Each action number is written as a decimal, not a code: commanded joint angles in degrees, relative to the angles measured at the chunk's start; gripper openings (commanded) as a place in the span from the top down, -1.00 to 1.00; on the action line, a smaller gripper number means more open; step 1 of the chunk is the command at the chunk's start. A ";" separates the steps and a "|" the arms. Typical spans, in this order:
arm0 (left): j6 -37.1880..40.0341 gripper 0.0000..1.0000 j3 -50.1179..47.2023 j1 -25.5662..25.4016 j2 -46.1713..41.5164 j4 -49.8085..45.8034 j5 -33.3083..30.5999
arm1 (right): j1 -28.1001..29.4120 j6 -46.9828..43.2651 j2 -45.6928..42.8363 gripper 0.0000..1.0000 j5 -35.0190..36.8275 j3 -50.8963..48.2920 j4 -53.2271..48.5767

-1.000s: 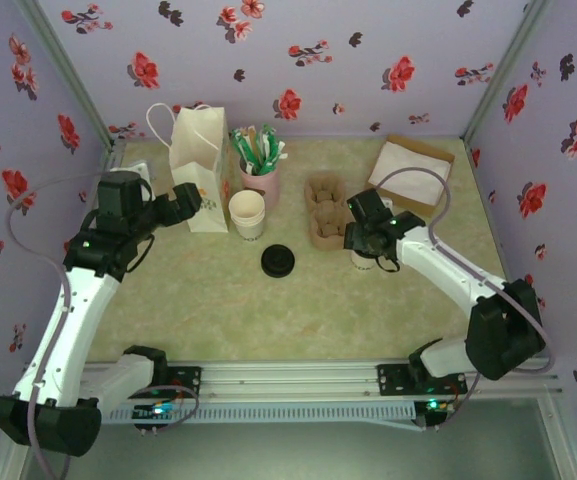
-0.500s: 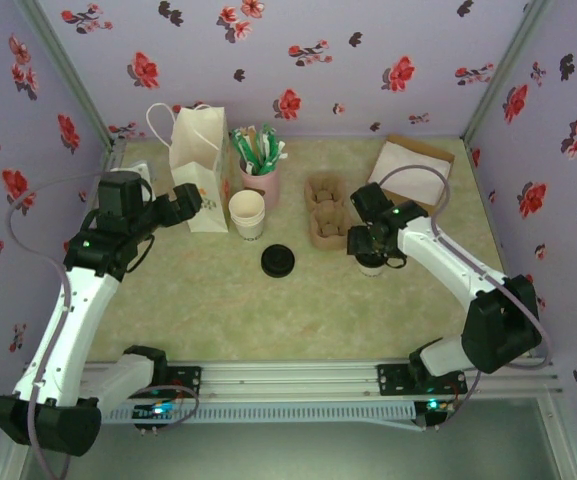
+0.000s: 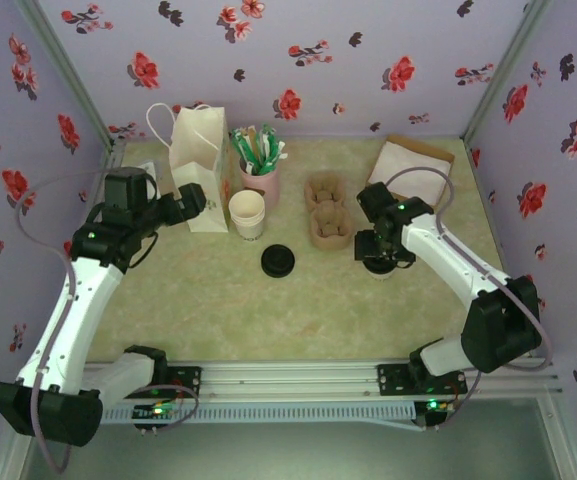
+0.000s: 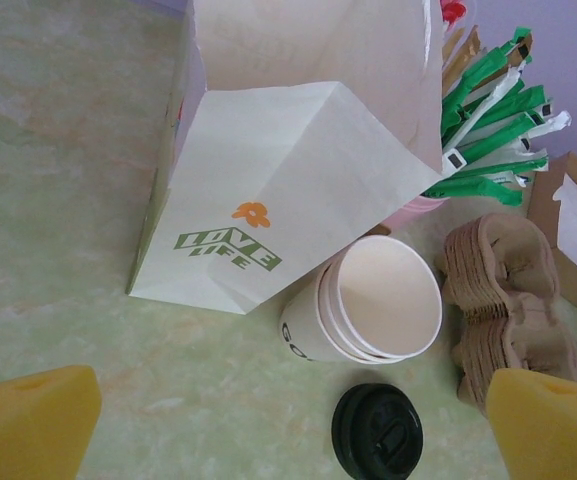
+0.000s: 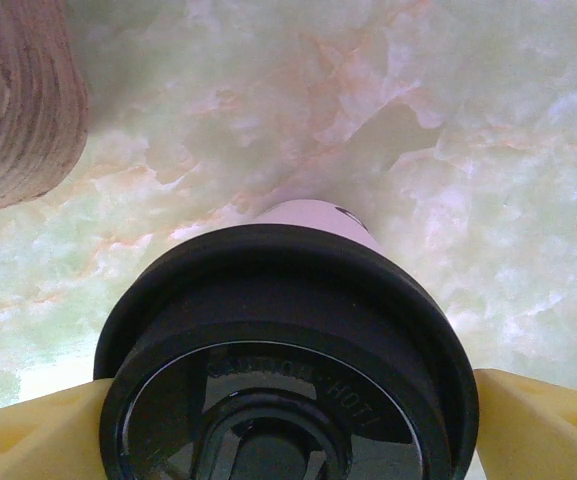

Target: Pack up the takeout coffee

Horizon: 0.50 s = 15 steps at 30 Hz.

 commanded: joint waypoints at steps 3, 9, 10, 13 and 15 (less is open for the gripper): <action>-0.41 -0.99 2.18 0.09 0.56 -1.15 0.92 | -0.88 -1.09 -2.36 -0.76 -1.36 0.23 -1.74; -0.42 -0.99 2.36 0.09 0.83 -1.25 0.97 | -2.31 -1.12 -3.98 -0.77 -0.92 1.33 -2.29; -0.44 -0.99 2.36 0.08 0.83 -1.26 1.02 | -2.50 -1.21 -4.13 -0.78 -1.04 1.41 -2.36; -0.36 -0.99 2.28 0.10 0.91 -1.33 0.96 | -2.81 -1.08 -4.88 -0.79 -1.18 1.40 -2.28; -0.44 -0.99 2.36 0.07 1.01 -1.33 1.04 | -2.86 -1.16 -5.41 -0.81 -1.23 1.88 -2.64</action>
